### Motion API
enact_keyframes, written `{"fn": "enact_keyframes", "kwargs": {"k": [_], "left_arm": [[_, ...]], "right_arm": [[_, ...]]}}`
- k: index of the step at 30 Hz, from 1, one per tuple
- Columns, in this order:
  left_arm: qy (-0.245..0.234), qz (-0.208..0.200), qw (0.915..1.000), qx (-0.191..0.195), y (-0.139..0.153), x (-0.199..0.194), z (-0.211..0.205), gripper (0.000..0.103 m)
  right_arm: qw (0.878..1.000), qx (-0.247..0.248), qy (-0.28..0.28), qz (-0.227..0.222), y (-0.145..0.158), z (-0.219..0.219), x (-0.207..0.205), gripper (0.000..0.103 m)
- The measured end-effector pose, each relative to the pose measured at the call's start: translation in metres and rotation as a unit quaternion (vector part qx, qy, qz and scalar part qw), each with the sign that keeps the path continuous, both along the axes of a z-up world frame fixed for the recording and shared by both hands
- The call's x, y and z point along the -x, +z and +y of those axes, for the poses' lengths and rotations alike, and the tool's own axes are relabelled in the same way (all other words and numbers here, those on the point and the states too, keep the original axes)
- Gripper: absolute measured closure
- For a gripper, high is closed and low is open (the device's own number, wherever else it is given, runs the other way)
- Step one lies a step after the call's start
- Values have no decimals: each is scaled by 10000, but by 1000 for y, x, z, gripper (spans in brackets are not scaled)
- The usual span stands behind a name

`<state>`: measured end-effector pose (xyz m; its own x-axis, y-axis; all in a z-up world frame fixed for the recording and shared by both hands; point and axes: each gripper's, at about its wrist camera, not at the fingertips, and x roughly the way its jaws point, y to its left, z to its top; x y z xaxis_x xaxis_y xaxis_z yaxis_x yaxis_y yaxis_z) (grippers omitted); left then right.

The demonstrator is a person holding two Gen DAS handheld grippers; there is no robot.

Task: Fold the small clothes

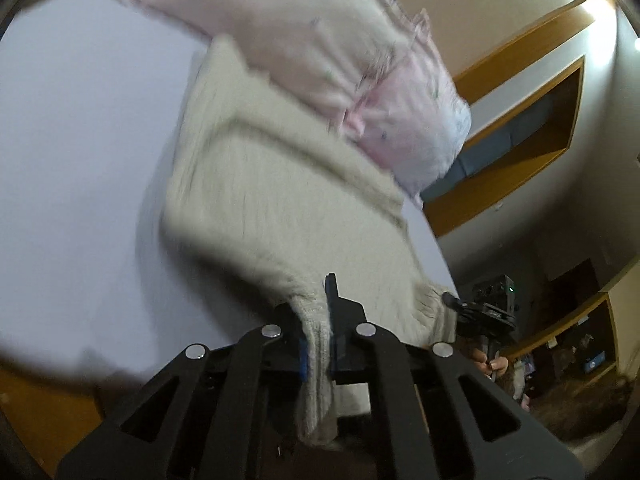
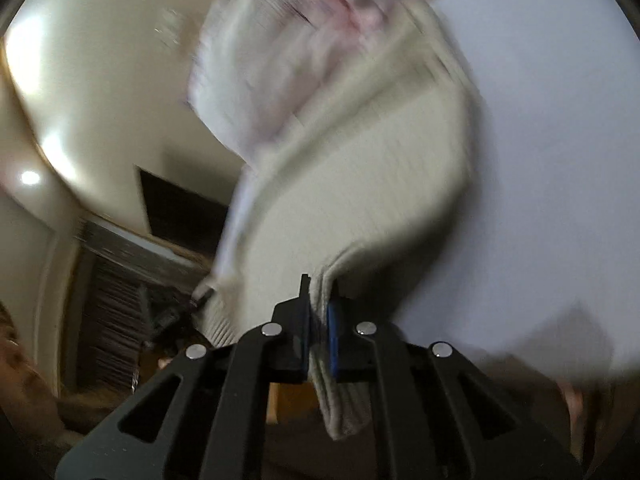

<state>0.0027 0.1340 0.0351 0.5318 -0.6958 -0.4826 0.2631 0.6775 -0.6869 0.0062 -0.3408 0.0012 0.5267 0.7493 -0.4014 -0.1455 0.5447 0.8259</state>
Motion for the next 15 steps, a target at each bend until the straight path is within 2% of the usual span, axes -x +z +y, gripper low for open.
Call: {"fn": "enact_keyframes", "kwargs": {"k": [3, 6, 8, 10, 11, 12, 13, 14, 15], "left_arm": [[385, -385, 9981, -280, 33, -53, 6, 97], [921, -465, 9938, -426, 46, -125, 8, 97], [1249, -360, 9895, -626, 42, -176, 5, 97], [1409, -119, 9846, -1025, 26, -230, -6, 97], [1376, 221, 9827, -1217, 10, -258, -14, 97], [1358, 445, 9810, -1310, 0, -271, -18, 97], [1346, 649, 9799, -1323, -9, -280, -20, 97], [1328, 747, 9808, -1220, -14, -283, -17, 97], [1291, 744, 9840, -981, -14, -281, -11, 93]], "right_arm": [[9973, -312, -438, -502, 32, -17, -49, 97], [9897, -568, -1160, -621, 40, -40, -115, 97], [9798, -755, -1825, -319, 26, -52, -165, 97], [9713, -695, -2269, 171, 1, -57, -199, 96], [9650, -590, -2474, 643, -17, -56, -218, 96], [9603, -602, -2583, 868, -27, -53, -227, 93], [9540, -680, -2734, 1022, -36, -54, -233, 94], [9507, -856, -2820, 966, -38, -56, -234, 92], [9490, -1016, -2856, 872, -36, -59, -234, 77]]}}
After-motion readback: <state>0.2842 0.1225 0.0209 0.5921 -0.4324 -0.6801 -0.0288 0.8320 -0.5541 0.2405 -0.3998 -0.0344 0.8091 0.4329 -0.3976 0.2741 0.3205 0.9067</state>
